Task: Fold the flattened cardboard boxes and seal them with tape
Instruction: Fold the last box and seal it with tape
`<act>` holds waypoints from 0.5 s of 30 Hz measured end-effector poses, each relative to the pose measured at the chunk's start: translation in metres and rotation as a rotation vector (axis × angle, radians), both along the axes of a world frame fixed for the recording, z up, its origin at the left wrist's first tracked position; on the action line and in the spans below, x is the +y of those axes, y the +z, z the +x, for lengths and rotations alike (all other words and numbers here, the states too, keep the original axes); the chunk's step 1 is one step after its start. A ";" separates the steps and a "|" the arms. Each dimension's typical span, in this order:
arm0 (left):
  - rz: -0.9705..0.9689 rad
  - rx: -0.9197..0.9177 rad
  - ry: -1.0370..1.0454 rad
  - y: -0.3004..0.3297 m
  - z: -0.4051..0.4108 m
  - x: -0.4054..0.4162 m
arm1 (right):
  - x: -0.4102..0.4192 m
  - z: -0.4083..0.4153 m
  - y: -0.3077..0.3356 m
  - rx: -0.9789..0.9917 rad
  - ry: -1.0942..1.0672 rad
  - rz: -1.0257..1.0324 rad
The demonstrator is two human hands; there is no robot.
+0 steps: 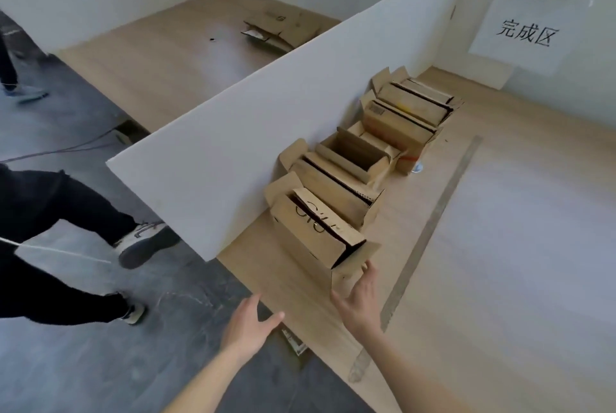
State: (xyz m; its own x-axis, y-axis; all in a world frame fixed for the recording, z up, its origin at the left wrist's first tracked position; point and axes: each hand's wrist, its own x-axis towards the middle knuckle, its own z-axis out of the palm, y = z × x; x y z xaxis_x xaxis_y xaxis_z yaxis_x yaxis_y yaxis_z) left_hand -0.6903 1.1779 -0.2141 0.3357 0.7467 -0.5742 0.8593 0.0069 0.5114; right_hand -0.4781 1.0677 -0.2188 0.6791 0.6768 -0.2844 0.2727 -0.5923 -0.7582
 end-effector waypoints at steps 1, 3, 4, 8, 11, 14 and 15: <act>-0.002 -0.002 -0.016 -0.003 0.000 0.004 | 0.003 0.000 -0.005 0.014 -0.004 -0.055; -0.009 -0.016 -0.053 -0.005 0.001 0.010 | 0.008 -0.002 -0.014 0.023 -0.036 -0.148; -0.012 -0.023 -0.069 -0.007 0.001 0.012 | 0.010 -0.002 -0.017 0.021 -0.063 -0.170; -0.012 -0.044 -0.105 -0.012 0.002 0.019 | 0.013 -0.004 -0.023 0.011 -0.099 -0.095; 0.022 -0.054 -0.149 -0.007 0.010 0.023 | 0.011 -0.004 -0.022 -0.003 -0.084 -0.069; 0.180 -0.095 -0.274 0.005 0.024 0.024 | 0.009 -0.004 -0.026 -0.021 -0.083 -0.059; 0.266 -0.125 -0.329 0.010 0.031 0.024 | 0.008 -0.003 -0.027 -0.026 -0.082 -0.060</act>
State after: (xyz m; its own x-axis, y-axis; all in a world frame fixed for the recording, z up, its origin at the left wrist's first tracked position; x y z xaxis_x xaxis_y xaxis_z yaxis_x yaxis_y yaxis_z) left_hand -0.6593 1.2020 -0.2044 0.6351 0.7048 -0.3161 0.7251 -0.4029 0.5584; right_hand -0.4812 1.0758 -0.2462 0.7392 0.6006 -0.3047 0.2402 -0.6577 -0.7139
